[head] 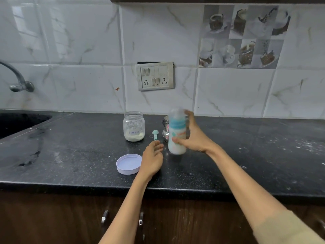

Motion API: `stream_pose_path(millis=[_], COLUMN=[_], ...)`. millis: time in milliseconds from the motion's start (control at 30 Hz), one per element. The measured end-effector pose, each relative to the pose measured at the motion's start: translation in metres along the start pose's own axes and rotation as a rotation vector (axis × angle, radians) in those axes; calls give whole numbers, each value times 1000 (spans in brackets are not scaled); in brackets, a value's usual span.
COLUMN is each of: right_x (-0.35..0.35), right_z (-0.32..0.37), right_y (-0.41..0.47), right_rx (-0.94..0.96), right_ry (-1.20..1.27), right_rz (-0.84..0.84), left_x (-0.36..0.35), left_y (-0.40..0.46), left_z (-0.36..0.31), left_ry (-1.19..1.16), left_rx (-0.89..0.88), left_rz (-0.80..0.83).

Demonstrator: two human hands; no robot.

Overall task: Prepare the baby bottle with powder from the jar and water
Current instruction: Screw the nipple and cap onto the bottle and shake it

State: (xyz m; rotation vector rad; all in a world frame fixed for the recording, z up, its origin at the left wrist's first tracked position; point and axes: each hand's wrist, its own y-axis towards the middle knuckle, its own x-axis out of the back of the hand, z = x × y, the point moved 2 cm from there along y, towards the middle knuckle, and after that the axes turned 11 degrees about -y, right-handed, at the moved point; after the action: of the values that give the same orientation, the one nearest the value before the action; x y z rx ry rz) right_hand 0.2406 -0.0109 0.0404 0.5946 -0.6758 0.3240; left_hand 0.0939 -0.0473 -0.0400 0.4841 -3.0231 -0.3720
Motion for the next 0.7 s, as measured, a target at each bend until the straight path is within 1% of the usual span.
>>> stream_pose_path(millis=[33,67,100,167,200,233,267,333,367,433,467,533,600,633,700], right_x=[3,4,3,-7,-9,-10,-11,-13,-12,-4,-3,-4,-1,0,-4], right_z=[0,-2,2,0,-4,-7,-11,-7,-7,-10,-8,-4,-7,-8,-3], right_y=[2,4,3,-1,-2,-4,-5,-6,-3,2,4,6,6,6,3], right_rx=[-21,-21,-13,-12,-29,-57,-54,-21,-15,-42,-21,5,-20,-9,10], right_ry=[66,71,61,8,31,90,95,34,36,100,93,42,111,118,44], right_rz=[-85,-131,-73,111,77,1,-46,31,36,-76,-82,-6,-103,-121,-2], left_x=[0,0,0,0,0,1,1,0,0,1,1,0,0,0,0], left_y=[1,1,1,0,1,1,2,2,3,3,3,4,4,4,3], left_z=[1,2,2,0,1,2,3,3,2,5,5,4,4,5,3], left_ry=[-3,-5,-2,8,7,5,3,6,4,-1,0,3,-8,-11,-5], left_rx=[-2,-5,-8,-3,-3,-7,-13,-15,-7,-1,-7,-10,2,0,-7], left_rz=[-1,-2,-7,-7,0,6,6,0,4,10,13,9,14,14,9])
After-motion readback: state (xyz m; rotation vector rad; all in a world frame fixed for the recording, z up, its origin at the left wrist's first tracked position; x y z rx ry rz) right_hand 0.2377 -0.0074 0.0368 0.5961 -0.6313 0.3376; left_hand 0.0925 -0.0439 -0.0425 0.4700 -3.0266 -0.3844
